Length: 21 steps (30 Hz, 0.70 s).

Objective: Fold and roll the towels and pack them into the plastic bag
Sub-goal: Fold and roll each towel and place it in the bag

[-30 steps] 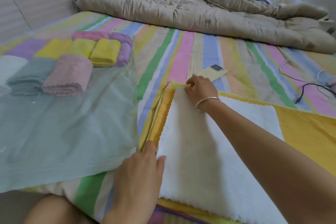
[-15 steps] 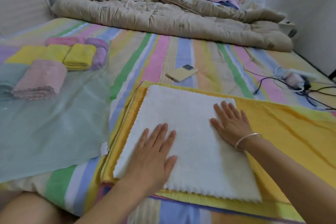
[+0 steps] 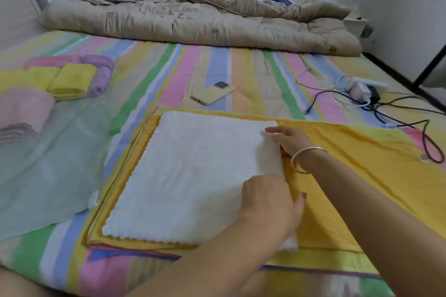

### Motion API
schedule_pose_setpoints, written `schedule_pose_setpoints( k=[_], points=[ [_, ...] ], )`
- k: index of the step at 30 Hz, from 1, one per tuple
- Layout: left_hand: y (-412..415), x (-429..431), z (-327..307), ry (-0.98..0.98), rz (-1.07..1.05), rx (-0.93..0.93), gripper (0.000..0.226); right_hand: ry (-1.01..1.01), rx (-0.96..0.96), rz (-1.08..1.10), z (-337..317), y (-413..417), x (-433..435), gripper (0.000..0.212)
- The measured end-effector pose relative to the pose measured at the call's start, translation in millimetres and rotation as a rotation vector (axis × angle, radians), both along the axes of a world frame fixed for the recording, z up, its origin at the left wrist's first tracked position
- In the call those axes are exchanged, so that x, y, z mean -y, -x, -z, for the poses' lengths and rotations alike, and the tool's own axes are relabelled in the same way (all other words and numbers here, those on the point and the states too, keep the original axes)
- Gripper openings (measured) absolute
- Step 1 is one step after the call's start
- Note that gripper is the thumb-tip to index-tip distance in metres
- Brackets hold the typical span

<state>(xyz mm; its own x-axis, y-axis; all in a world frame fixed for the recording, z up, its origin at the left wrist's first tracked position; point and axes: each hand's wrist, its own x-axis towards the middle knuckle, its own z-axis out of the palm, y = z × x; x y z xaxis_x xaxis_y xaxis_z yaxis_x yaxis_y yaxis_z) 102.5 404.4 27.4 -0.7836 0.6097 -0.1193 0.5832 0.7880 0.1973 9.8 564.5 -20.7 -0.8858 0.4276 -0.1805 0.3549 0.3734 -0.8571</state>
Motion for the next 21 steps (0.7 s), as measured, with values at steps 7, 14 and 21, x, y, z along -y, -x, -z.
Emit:
schedule_pose_setpoints(
  k=[7, 14, 21],
  points=[
    [1, -21, 9, 0.221, -0.026, 0.114, 0.052, 0.381, 0.186, 0.101, -18, 8, -2, 0.032],
    [5, 8, 4, -0.007, -0.107, 0.26, 0.014, 0.345, 0.126, 0.064, -21, 7, 11, 0.029],
    [22, 85, -4, -0.561, -0.265, 0.499, 0.03, -0.031, -0.039, -0.013, -45, 46, 55, 0.027]
  ],
)
